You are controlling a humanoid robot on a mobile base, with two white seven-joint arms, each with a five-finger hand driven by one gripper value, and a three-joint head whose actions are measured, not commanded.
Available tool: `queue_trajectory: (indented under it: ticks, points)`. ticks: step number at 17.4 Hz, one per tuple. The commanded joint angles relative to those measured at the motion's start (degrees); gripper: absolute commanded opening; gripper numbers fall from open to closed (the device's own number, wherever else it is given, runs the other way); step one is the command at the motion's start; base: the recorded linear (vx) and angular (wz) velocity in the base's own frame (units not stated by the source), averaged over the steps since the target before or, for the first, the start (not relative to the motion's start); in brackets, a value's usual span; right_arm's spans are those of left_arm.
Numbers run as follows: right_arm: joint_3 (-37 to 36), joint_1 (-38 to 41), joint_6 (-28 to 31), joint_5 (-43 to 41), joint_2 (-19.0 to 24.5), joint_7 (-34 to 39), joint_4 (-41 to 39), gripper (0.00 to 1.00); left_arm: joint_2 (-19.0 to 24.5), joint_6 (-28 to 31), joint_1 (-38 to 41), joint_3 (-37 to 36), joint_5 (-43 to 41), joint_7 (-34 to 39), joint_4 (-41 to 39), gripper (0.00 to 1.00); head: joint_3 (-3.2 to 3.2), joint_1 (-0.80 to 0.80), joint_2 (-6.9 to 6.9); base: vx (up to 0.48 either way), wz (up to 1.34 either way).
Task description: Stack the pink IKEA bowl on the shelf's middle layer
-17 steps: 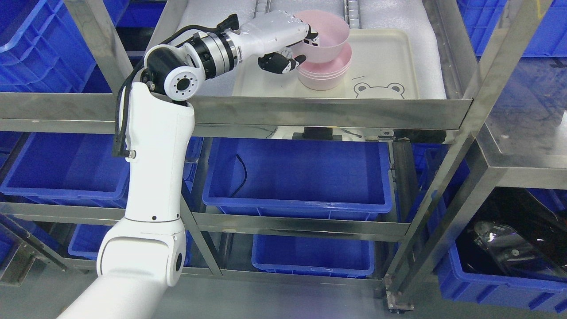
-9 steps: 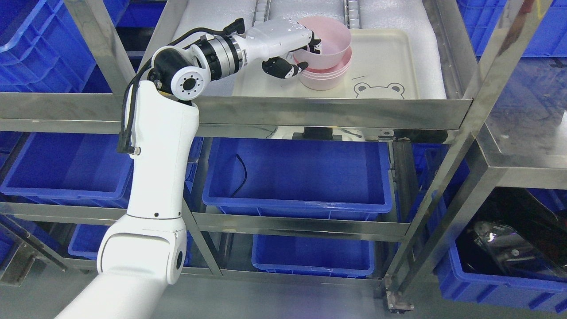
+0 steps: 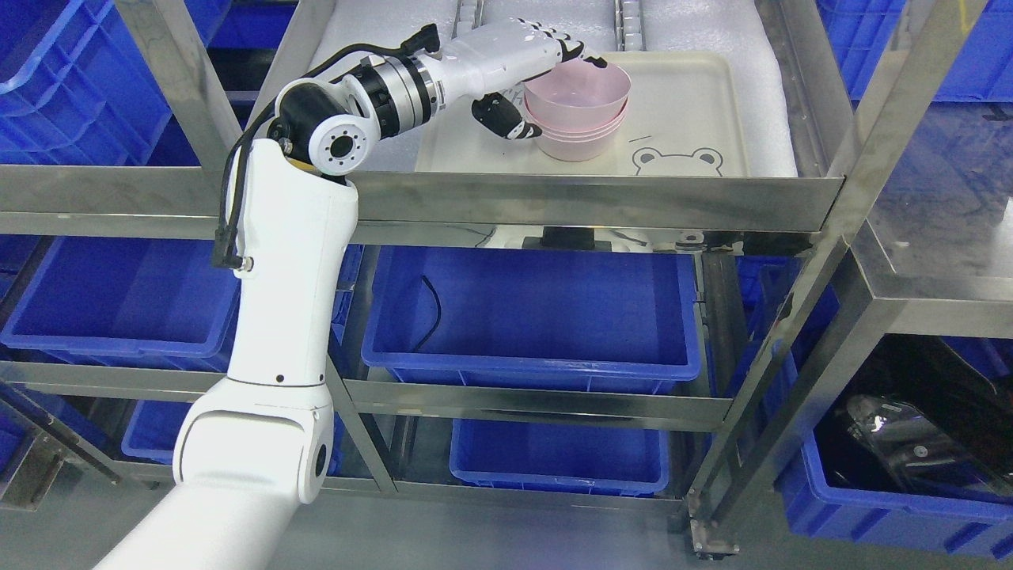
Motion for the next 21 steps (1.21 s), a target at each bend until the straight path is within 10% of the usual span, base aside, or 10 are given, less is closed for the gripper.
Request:
queue_trajectory:
  ticks: [1, 8, 14, 21]
  points:
    - [-0.08, 1.32, 0.01, 0.0, -1.0, 0.02, -1.0, 1.0, 0.97, 0.95, -0.54, -0.47, 9.94, 0.05, -5.21, 0.79, 0.0, 0.0, 0.0, 0.0, 0.0]
    - [0.0, 1.32, 0.01, 0.0, -1.0, 0.02, -1.0, 1.0, 0.97, 7.35, 3.31, -8.52, 36.06, 5.21, -11.53, 0.86, 0.0, 0.0, 0.0, 0.0, 0.0]
    - [0.0, 1.32, 0.01, 0.0, -1.0, 0.02, -1.0, 1.0, 0.97, 7.9, 16.06, -29.71, 36.61, 12.62, -16.2, 0.89, 0.0, 0.0, 0.0, 0.0, 0.0]
    - [0.0, 1.32, 0.01, 0.0, -1.0, 0.02, -1.0, 1.0, 0.97, -1.23, 34.06, -31.23, 30.2, 11.65, -16.03, 0.89, 0.0, 0.0, -0.01, 0.0, 0.0]
